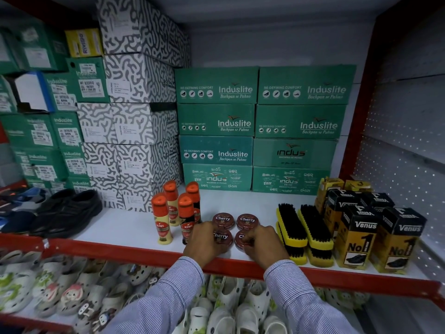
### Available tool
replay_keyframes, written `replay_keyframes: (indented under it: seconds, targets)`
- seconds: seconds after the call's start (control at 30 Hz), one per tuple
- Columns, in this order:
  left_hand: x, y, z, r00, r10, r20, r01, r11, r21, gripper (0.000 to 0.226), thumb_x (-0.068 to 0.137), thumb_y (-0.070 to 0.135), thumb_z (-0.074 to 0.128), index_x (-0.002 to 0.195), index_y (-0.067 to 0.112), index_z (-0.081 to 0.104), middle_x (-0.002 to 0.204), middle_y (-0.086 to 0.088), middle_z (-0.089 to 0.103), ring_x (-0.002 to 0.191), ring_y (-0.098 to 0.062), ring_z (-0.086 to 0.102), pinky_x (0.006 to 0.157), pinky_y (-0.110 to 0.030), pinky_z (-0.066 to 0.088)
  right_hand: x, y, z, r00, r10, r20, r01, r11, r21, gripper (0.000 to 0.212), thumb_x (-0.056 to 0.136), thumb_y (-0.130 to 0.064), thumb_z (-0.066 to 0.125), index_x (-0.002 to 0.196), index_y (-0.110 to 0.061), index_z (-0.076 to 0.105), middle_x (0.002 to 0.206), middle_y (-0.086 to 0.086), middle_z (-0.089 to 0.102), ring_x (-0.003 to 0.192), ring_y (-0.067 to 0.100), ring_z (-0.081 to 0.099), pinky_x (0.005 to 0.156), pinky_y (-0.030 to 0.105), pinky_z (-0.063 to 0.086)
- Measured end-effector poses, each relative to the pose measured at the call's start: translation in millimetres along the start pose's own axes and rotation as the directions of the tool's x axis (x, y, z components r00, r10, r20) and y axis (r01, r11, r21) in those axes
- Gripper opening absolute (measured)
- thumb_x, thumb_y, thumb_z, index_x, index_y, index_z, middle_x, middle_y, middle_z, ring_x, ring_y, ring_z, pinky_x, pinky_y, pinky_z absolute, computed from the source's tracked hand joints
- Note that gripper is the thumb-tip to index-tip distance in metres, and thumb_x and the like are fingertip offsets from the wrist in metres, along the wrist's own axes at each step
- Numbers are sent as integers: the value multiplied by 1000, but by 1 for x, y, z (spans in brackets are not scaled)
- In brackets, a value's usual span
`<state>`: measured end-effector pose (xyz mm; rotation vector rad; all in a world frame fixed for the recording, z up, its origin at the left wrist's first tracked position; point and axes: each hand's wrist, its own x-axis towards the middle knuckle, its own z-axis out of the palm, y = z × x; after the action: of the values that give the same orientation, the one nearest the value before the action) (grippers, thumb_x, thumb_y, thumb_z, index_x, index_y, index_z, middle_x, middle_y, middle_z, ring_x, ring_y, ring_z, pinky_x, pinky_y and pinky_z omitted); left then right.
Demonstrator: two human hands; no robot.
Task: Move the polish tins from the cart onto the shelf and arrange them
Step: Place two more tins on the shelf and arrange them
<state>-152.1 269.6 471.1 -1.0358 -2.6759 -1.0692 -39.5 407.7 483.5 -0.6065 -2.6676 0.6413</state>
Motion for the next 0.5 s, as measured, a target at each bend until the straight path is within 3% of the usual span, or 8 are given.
replay_keyframes:
  seconds: [0.33,0.43,0.5]
  targets:
    - [-3,2,0,1000,3,-13,-2,1000,24,40,71,42,84,101,17,78,100,-1,81,90,-12,74,72,-18,50,1,3,3,1000,-2,2,2,1000,-29,20,73,-22,70,91,-25,79,92,8,78,84,25,72,79,37,61]
    - [-4,7,-3,997,64,-42,-62,997,48,44,72,40,79,112,22,73,110,0,78,102,-15,72,86,-28,58,-6,-2,-7,996,-41,-80,40,999,-21,27,76,-29,69,103,-25,75,105,7,75,95,25,69,82,38,59]
    - [-5,14,-4,990,136,-36,-129,981,145,58,74,37,74,130,29,62,136,-4,66,129,-22,59,105,-36,51,-9,-4,-16,984,-124,-129,119,992,-50,35,82,-22,64,117,-22,69,130,8,65,122,28,58,99,41,51]
